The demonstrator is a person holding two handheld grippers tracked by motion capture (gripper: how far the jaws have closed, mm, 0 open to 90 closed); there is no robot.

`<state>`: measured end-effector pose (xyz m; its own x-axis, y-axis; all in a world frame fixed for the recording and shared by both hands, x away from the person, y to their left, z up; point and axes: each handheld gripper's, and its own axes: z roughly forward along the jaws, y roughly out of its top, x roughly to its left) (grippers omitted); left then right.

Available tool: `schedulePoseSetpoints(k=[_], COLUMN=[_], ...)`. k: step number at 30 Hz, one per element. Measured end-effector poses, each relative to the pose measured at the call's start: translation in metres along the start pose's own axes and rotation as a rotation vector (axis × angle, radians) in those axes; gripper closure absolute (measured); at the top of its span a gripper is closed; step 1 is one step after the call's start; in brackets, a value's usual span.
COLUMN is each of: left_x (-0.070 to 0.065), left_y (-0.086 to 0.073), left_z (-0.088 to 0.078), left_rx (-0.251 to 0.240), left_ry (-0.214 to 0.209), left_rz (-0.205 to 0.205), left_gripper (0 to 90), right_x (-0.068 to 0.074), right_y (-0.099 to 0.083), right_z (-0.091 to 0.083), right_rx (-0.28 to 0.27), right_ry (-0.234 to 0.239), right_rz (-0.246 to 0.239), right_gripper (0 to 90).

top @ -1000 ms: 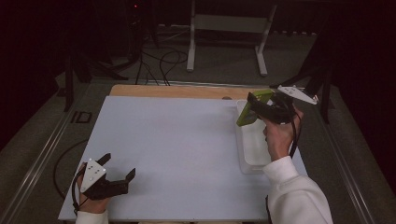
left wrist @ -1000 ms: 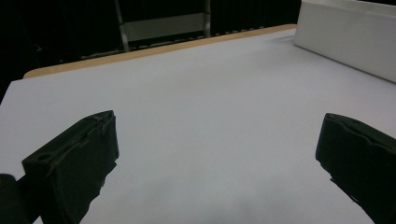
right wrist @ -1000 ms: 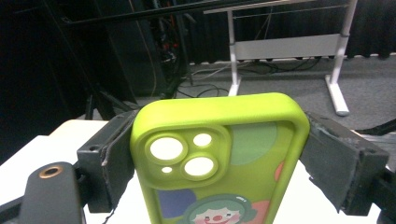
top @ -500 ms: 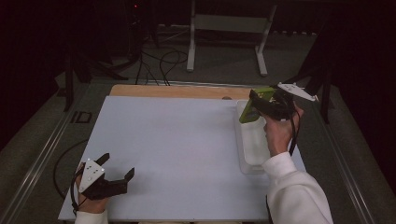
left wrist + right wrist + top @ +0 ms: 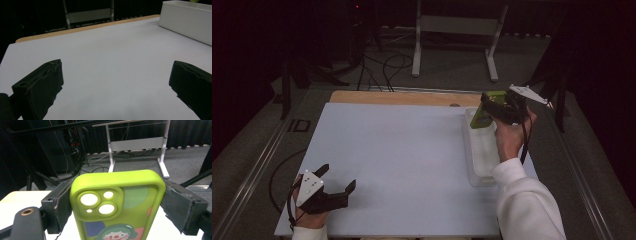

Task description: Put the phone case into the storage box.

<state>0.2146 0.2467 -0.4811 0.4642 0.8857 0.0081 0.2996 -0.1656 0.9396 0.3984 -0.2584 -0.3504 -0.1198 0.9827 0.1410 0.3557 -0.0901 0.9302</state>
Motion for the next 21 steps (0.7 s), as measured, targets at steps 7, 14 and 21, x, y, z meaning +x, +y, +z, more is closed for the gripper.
schedulePoseSetpoints(k=[7, 14, 21], left_x=[0.0, 0.0, 0.0], left_y=[0.0, 0.0, 0.0], left_z=[-0.001, -0.001, -0.001], left_rx=[-0.003, -0.004, -0.003], left_ry=[0.004, 0.005, 0.006], left_rz=[-0.003, -0.004, -0.007], left_gripper=[0.0, 0.0, 0.0], right_x=[0.0, -0.001, -0.001], right_y=[0.001, 0.002, 0.001], right_z=[0.006, 0.012, 0.018], right_rx=[0.006, 0.007, 0.013], right_ry=[-0.017, -0.034, -0.043], right_rz=[-0.002, 0.0, 0.003], right_gripper=[16.3, 16.3, 16.3])
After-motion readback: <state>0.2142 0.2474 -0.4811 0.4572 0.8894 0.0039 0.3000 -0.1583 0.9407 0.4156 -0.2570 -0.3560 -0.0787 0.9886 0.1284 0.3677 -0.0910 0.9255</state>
